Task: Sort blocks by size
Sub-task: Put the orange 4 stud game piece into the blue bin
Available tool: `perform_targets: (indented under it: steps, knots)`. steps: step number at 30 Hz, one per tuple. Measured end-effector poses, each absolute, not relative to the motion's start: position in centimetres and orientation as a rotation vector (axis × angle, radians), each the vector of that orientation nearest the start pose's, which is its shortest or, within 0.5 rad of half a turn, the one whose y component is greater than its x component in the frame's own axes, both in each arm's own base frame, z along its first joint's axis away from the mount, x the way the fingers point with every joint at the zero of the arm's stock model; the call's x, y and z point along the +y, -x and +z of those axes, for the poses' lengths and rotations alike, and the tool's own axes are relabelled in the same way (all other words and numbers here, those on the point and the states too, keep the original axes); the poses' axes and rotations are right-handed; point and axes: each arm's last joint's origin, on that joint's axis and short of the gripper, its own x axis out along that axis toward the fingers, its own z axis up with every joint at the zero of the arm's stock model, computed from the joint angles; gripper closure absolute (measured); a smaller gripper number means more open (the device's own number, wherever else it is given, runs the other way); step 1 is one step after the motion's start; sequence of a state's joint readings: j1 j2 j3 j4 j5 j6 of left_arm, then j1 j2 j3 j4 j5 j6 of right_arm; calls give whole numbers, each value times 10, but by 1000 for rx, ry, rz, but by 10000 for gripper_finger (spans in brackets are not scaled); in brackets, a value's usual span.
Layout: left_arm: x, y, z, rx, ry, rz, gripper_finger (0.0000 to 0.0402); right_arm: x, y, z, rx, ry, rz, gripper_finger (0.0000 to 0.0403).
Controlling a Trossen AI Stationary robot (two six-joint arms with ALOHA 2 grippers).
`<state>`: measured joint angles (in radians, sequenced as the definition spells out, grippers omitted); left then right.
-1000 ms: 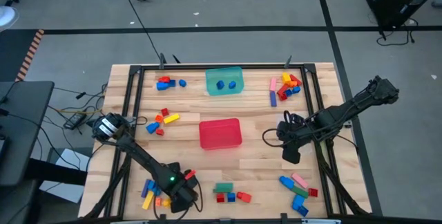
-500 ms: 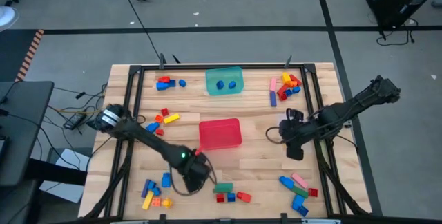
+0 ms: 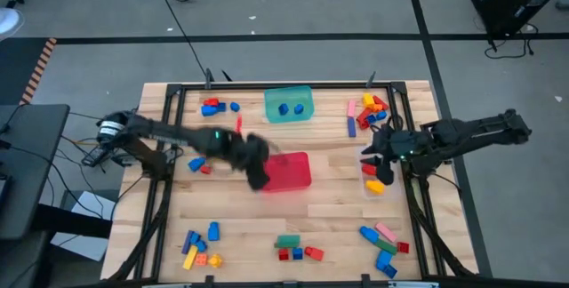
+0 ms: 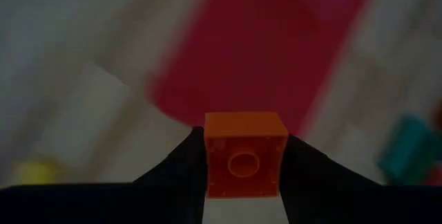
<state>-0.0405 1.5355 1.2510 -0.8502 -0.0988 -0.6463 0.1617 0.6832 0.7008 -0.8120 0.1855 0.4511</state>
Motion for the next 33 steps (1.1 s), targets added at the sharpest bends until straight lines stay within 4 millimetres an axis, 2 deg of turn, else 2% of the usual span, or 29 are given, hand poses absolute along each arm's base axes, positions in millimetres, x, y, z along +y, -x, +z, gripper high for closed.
perform_targets:
  steps: [10, 13, 16, 21, 25, 29, 33]
  knots:
    - [146, -302, 274, 797, 450, 446, 248, -2, -140, 238, 715, -477, -283, 250]
    - [181, -299, 270, 788, 429, 468, 247, -6, -143, 237, 692, -521, -324, 250]
    - [209, -308, 263, 815, 387, 474, 246, -11, -145, 238, 661, -565, -365, 250]
    - [236, -336, 247, 904, 329, 429, 245, -19, -149, 241, 590, -620, -410, 252]
    - [246, -354, 237, 951, 275, 386, 244, -22, -150, 243, 552, -673, -440, 252]
    - [252, -361, 231, 968, 250, 383, 233, -24, -150, 243, 543, -715, -463, 252]
    - [252, -362, 231, 962, 246, 384, 201, -24, -150, 243, 540, -724, -468, 252]
